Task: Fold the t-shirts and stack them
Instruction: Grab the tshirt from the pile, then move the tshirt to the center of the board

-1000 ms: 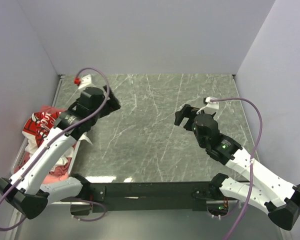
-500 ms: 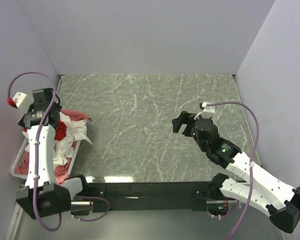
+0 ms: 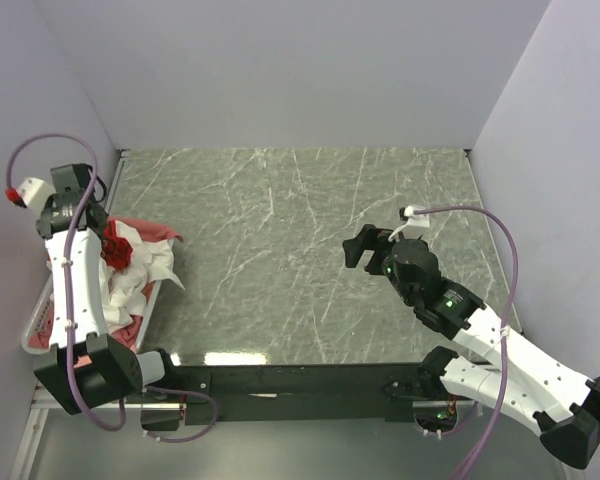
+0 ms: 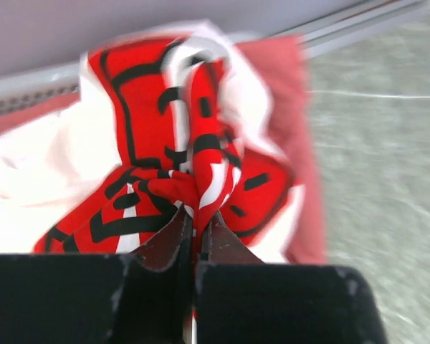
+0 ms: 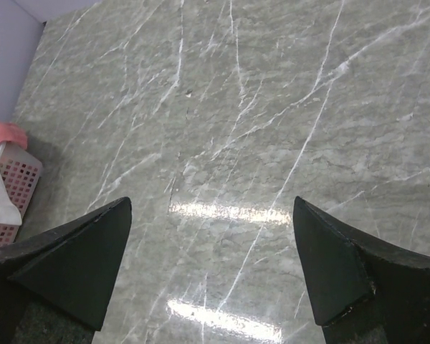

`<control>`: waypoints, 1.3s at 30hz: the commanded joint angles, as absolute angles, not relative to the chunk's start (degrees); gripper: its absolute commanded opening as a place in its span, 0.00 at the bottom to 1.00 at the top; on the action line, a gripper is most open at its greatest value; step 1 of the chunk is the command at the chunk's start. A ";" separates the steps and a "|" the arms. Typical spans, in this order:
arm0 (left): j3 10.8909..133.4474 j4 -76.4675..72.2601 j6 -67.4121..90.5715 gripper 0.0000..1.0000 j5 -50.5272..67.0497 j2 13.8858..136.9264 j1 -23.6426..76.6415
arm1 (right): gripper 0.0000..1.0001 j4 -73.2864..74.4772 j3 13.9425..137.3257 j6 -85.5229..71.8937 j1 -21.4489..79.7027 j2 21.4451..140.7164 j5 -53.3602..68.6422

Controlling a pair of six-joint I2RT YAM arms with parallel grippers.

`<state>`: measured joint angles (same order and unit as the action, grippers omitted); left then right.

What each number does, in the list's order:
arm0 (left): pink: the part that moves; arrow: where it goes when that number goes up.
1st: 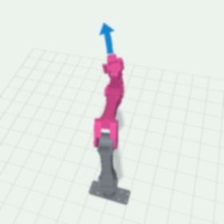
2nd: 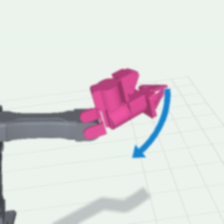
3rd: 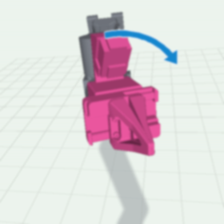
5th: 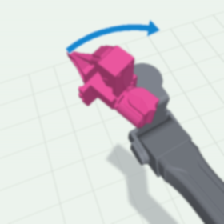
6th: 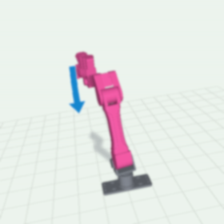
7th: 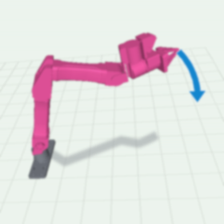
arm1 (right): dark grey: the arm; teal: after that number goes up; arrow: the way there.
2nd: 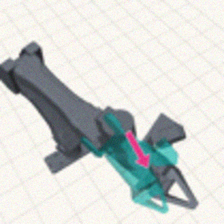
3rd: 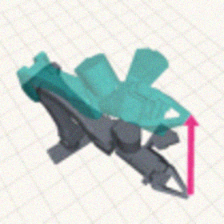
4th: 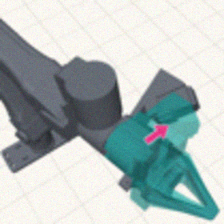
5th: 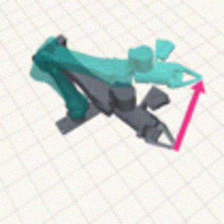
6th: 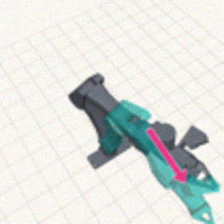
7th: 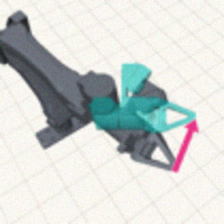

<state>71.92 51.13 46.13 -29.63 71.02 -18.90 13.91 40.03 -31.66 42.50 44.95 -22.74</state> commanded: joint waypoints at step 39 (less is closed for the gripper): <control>67.22 24.88 49.83 0.81 9.84 78.33 19.88 | 0.89 17.49 46.06 -44.20 54.01 54.92 -26.53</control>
<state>77.03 32.12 45.08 1.63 85.52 26.87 16.80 47.99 -38.63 48.14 52.40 -24.51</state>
